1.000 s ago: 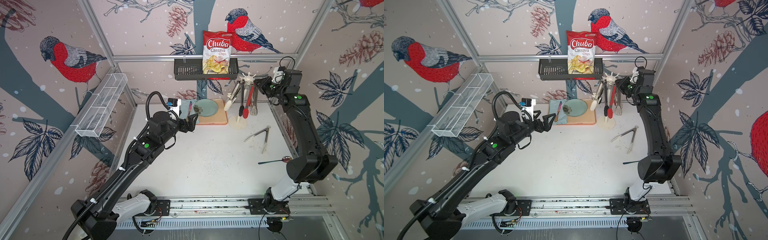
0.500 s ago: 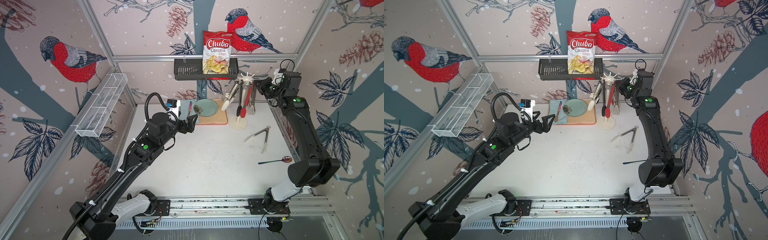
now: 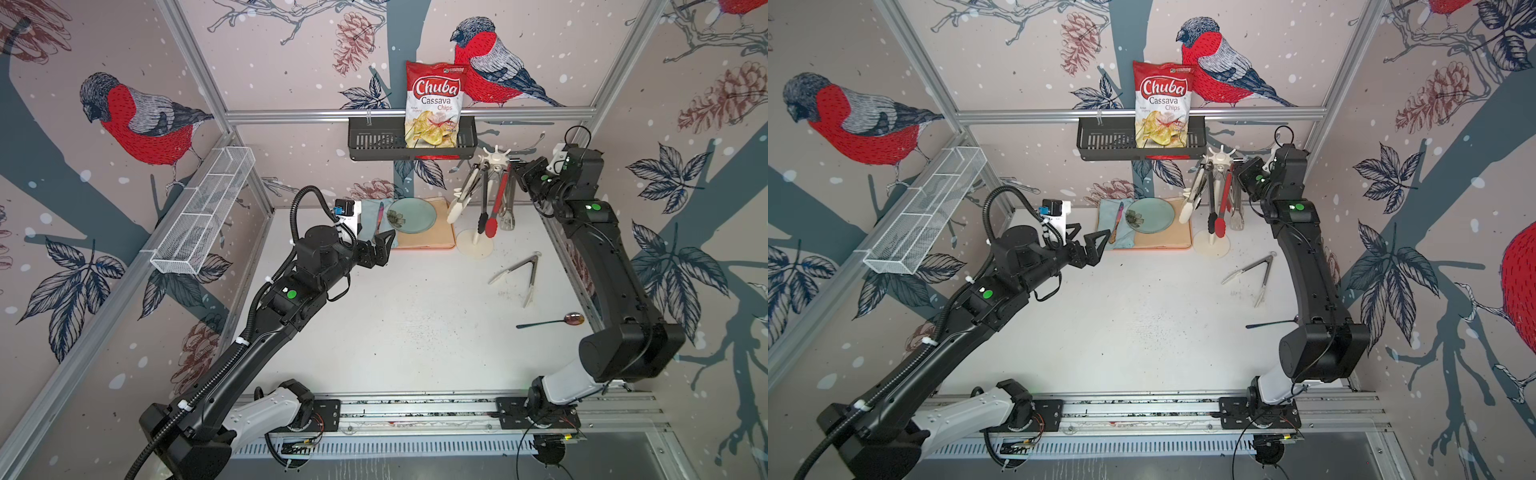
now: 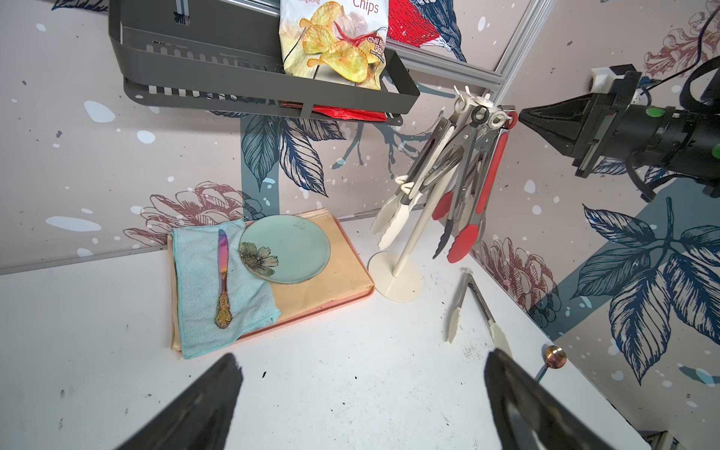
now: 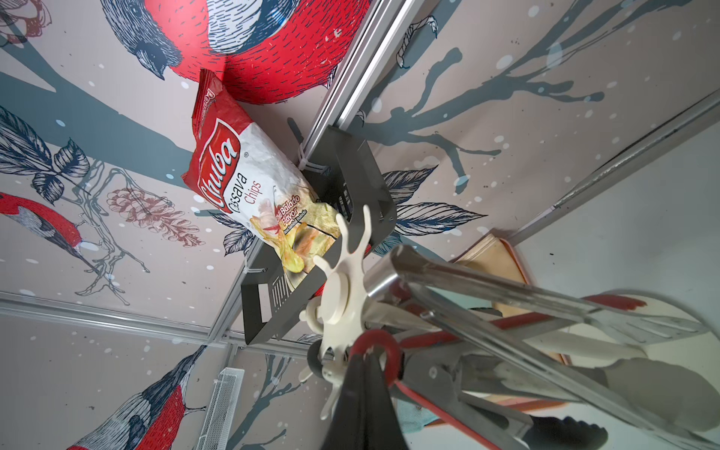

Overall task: Hang food tongs on kitchen utensil racks
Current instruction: Adjust the rack at the center of the board.

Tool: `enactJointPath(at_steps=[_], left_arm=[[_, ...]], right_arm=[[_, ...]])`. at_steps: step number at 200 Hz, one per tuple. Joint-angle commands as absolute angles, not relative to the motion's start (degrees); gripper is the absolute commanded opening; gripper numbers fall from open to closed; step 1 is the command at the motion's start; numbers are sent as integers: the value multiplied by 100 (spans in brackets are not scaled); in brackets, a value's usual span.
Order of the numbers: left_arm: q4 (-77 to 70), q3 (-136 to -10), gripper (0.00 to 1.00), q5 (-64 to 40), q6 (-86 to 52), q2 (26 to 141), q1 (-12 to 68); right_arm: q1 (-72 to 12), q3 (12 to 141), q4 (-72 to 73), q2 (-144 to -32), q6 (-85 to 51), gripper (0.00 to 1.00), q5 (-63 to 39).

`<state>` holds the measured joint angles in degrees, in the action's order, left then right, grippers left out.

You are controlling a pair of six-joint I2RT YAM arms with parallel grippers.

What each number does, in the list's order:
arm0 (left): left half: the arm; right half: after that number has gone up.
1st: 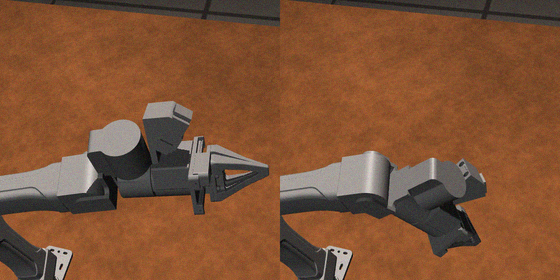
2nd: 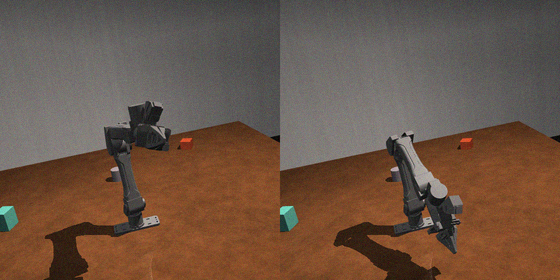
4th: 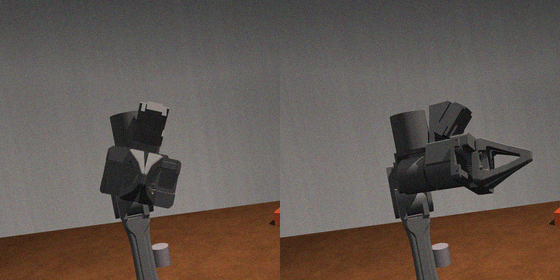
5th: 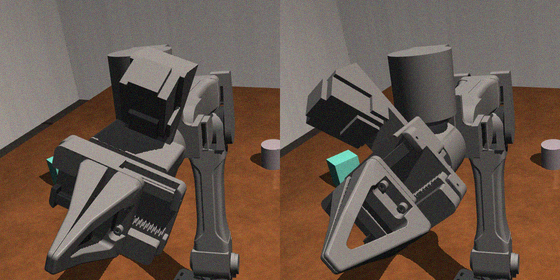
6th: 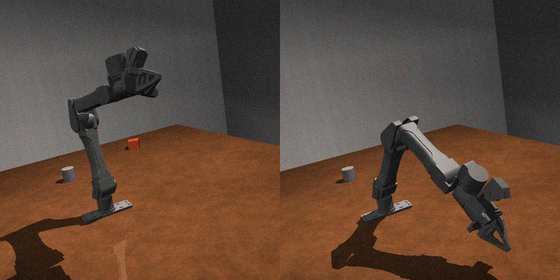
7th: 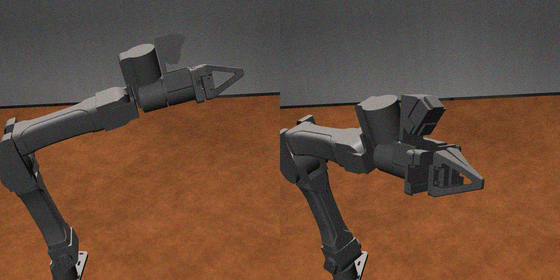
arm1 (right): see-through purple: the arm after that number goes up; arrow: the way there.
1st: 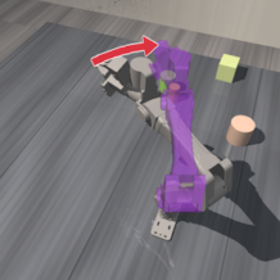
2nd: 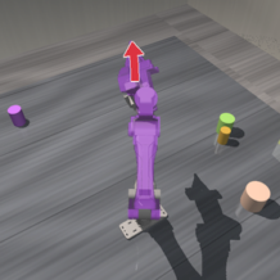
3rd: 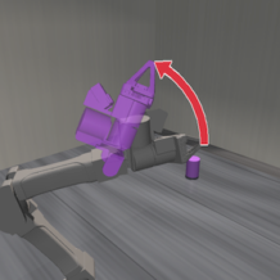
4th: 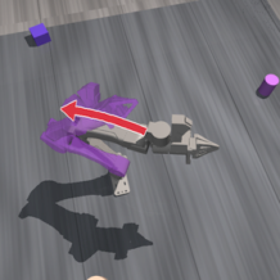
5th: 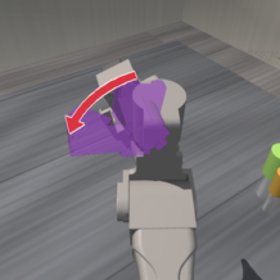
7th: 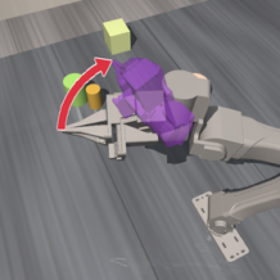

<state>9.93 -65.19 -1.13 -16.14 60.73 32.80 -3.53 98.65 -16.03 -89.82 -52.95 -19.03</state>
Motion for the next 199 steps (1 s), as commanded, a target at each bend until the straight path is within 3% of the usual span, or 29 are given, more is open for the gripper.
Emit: enactJointPath(at_steps=[1,118,165,199], left_arm=[[875,-6504,96,-130,-1663,6081,3277],[615,-6478,96,-435,-1793,6324,3274],[563,-6469,96,-464,-1794,6358,3277],[502,-6462,96,-527,-1841,6399,3278]], right_arm=[[-365,9812,-1190,-8865,-5544,0,-1729],[-538,9015,-468,-8363,-6539,0,-611],[-609,9147,-524,-8446,-6560,0,-605],[-556,9218,-763,-8455,-6452,15,-949]])
